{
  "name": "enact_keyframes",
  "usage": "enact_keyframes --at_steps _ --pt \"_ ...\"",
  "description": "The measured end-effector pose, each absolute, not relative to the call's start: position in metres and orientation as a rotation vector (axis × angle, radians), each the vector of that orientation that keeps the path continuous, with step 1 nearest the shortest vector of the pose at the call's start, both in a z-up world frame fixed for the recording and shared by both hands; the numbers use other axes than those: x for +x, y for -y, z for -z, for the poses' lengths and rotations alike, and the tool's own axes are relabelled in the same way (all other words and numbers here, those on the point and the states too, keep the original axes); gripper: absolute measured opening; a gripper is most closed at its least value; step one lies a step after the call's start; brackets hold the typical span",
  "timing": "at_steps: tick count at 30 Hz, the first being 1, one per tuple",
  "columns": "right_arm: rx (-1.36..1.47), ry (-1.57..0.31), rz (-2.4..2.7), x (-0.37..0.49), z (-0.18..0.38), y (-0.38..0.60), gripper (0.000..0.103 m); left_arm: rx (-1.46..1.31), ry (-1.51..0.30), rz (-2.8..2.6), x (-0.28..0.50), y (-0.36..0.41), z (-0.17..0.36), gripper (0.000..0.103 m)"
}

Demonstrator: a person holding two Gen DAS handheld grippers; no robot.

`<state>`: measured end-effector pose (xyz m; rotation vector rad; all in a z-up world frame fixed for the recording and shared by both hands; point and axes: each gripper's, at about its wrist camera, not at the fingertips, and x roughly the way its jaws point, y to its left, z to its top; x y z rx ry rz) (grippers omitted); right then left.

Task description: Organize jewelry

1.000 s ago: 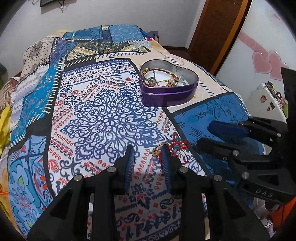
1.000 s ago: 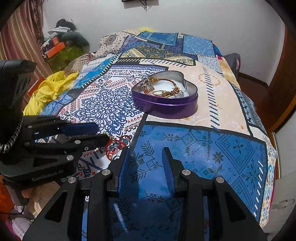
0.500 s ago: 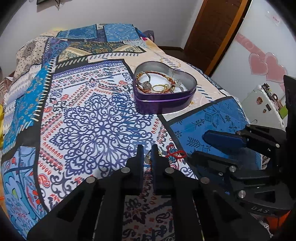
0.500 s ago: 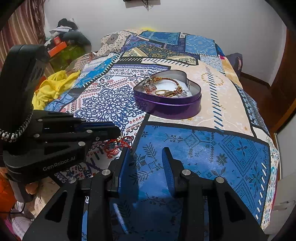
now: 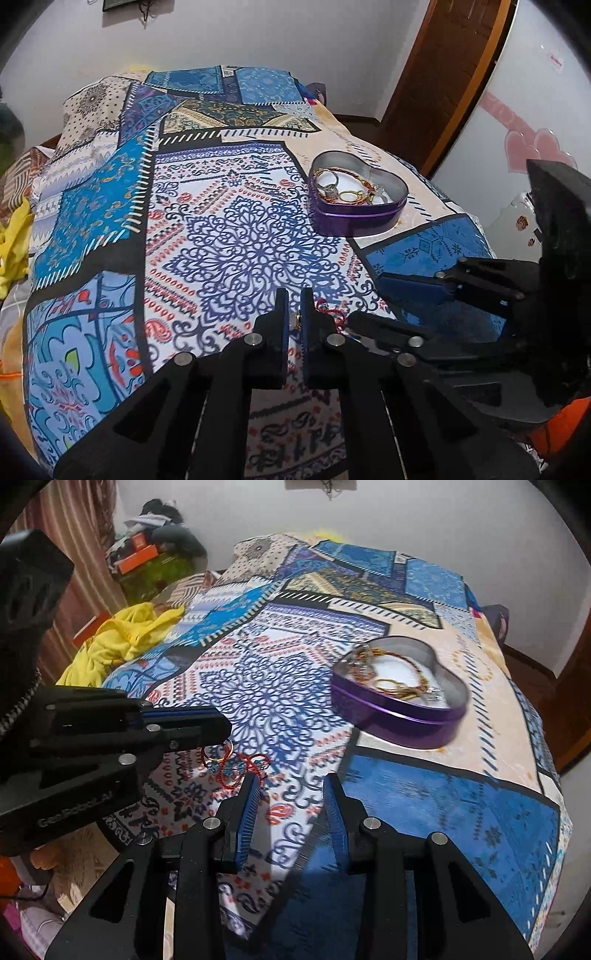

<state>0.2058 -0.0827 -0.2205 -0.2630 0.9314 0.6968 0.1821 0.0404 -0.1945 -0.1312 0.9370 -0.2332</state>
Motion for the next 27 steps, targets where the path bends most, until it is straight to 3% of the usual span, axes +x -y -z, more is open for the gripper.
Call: enact_keyframes --at_steps 21,24,27 --pt "-0.34 -0.927 -0.774 0.203 0.228 0.049 0.032 -0.208 -0.948 0.155 0.165 -0.084 0.191 0.007" --pt "-0.334 -0.932 -0.784 0.204 0.23 0.048 0.012 -0.214 -0.951 0.153 0.164 -0.086 0.192 0.007" --pt "-0.345 -0.917 -0.777 0.201 0.229 0.047 0.006 -0.21 -0.952 0.157 0.164 -0.083 0.192 0.007"
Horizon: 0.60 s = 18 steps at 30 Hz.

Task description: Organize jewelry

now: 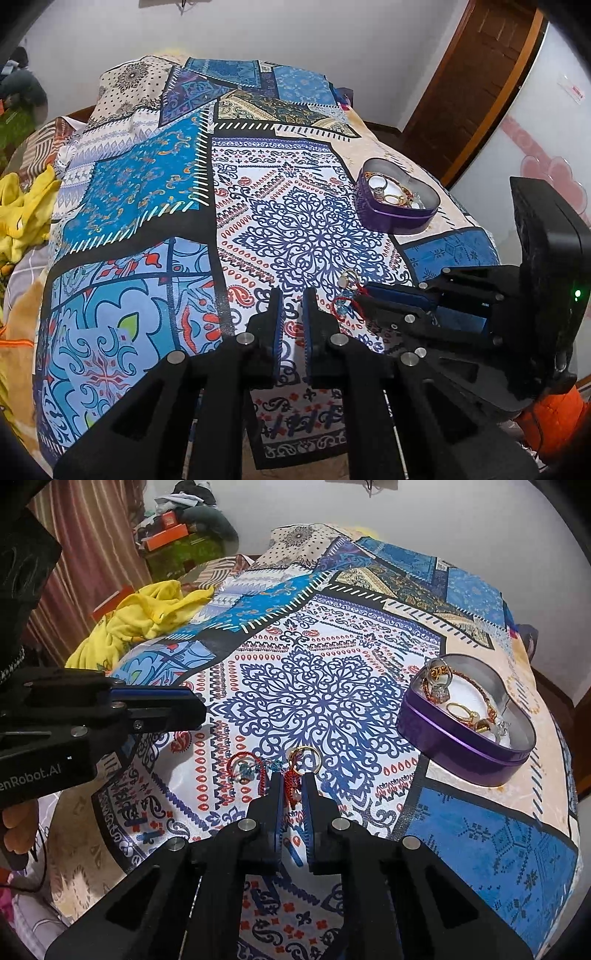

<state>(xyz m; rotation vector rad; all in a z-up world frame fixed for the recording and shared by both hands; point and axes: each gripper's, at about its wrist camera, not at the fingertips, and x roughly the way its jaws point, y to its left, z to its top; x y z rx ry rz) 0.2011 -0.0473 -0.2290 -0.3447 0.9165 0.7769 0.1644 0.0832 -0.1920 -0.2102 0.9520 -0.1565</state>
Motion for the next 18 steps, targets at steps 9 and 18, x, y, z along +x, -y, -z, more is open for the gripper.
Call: enact_keyframes --at_steps 9,18 --pt "-0.28 -0.883 -0.715 0.204 0.218 0.072 0.003 -0.174 -0.959 0.176 0.167 -0.07 0.19 0.013" --pt "-0.22 -0.853 -0.621 0.211 0.207 0.112 0.003 -0.131 -0.977 0.201 0.177 -0.05 0.193 0.028"
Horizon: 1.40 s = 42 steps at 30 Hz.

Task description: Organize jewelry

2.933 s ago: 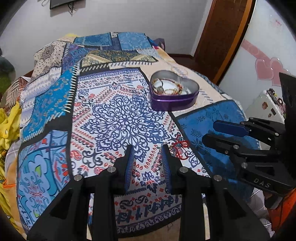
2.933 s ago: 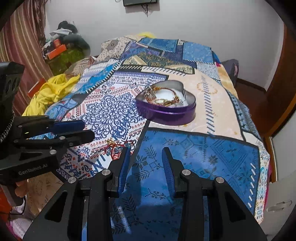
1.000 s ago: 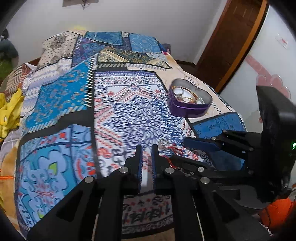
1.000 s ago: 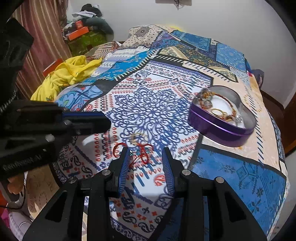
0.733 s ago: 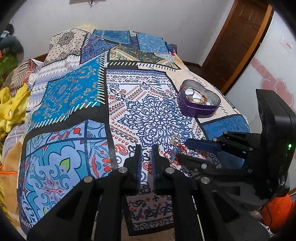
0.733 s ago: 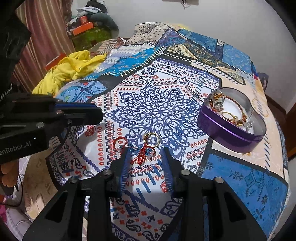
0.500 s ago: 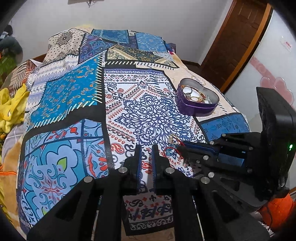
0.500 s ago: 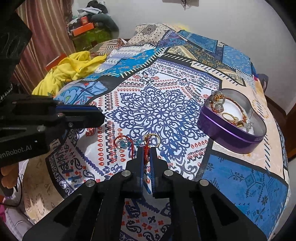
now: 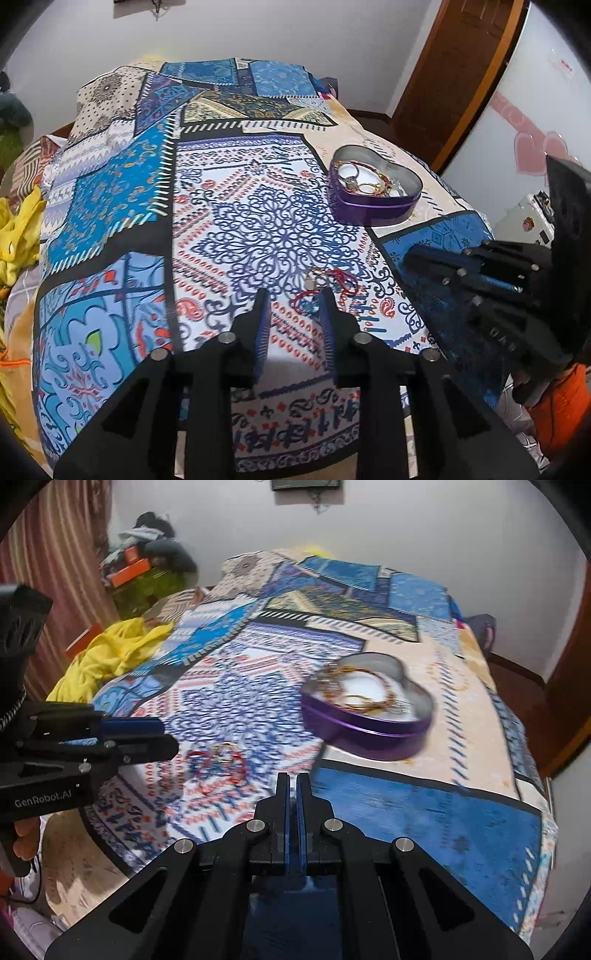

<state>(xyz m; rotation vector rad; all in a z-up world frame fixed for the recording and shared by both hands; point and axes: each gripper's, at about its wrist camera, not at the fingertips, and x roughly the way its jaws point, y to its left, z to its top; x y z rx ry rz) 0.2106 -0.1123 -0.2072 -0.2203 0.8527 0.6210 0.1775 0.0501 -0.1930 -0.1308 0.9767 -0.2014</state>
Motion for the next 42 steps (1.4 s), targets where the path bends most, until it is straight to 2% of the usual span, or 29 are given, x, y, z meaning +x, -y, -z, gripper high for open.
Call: enact_keyframes --at_steps 7,11,17,19,21,23,42 --pt "-0.183 -0.85 -0.603 0.216 0.204 0.129 0.003 -0.098 -1.013 0.22 0.187 -0.038 0.204 0.028" --pt "-0.174 -0.874 -0.613 0.217 0.206 0.129 0.003 -0.086 -1.013 0.244 0.186 -0.03 0.207 0.038" --pt "-0.159 -0.917 -0.618 0.221 0.21 0.129 0.006 -0.016 -1.015 0.241 0.185 -0.015 0.212 0.038" --pt "-0.164 -0.918 -0.617 0.22 0.21 0.128 0.01 -0.01 -1.01 0.234 0.185 -0.014 0.213 0.033" --pt "-0.164 -0.917 -0.62 0.219 0.209 0.127 0.018 0.004 -1.008 0.222 0.185 -0.015 0.214 0.014" --pt "-0.161 -0.906 -0.622 0.218 0.206 0.126 0.029 0.004 -1.004 0.208 0.184 -0.019 0.215 0.006" --pt "-0.266 -0.938 -0.743 0.216 0.214 0.055 0.03 -0.11 -0.817 0.122 0.159 -0.078 0.165 0.006"
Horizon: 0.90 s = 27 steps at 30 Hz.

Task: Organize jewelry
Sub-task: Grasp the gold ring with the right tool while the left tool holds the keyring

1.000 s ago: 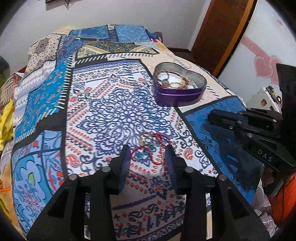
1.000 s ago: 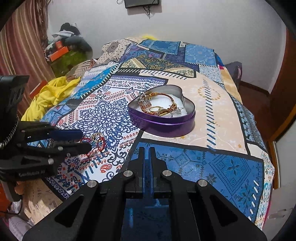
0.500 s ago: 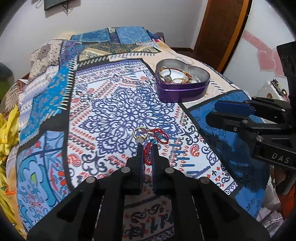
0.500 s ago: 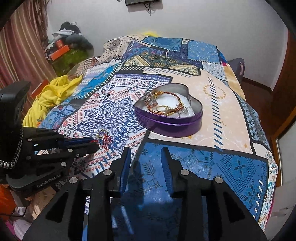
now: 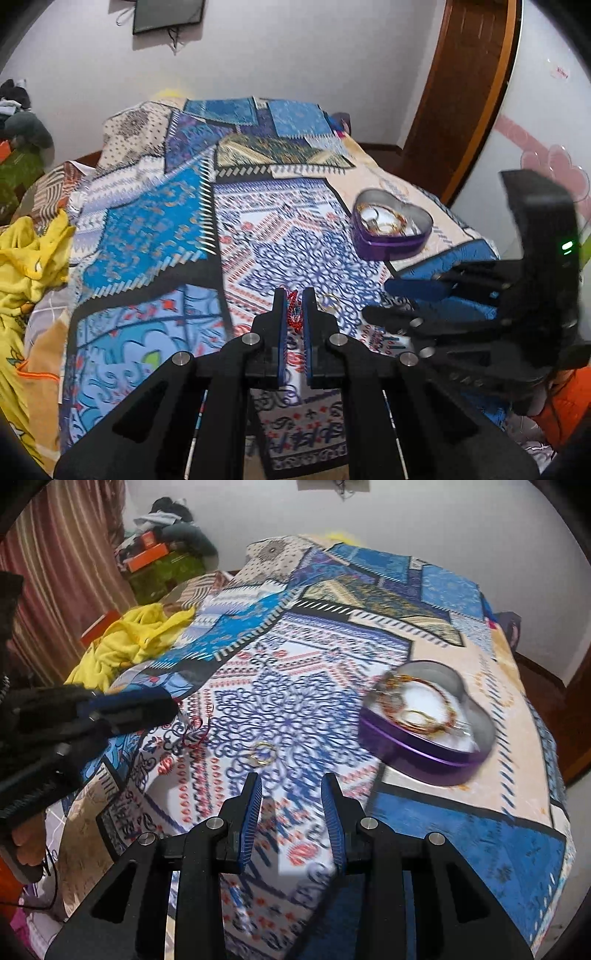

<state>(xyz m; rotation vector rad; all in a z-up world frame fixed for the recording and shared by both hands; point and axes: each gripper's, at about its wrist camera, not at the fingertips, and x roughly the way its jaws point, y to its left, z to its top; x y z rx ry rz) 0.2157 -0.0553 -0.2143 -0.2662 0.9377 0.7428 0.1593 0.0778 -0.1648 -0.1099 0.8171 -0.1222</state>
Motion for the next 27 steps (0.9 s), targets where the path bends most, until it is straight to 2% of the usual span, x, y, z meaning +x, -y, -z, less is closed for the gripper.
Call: enact_keyframes --at_steps 9,10,11,27 --pt "-0.298 -0.986 -0.756 0.224 0.226 0.026 0.03 -0.141 -0.8 0.123 0.156 -0.091 0.168 0.006" --pt "-0.298 -0.986 -0.758 0.224 0.227 0.026 0.027 -0.144 -0.801 0.122 0.157 -0.091 0.169 0.006" --pt "-0.302 -0.987 -0.76 0.225 0.228 0.024 0.018 -0.147 -0.803 0.12 0.157 -0.092 0.169 0.006" --pt "-0.262 -0.902 -0.719 0.217 0.206 0.049 0.017 -0.142 -0.789 0.133 0.16 -0.078 0.158 0.006"
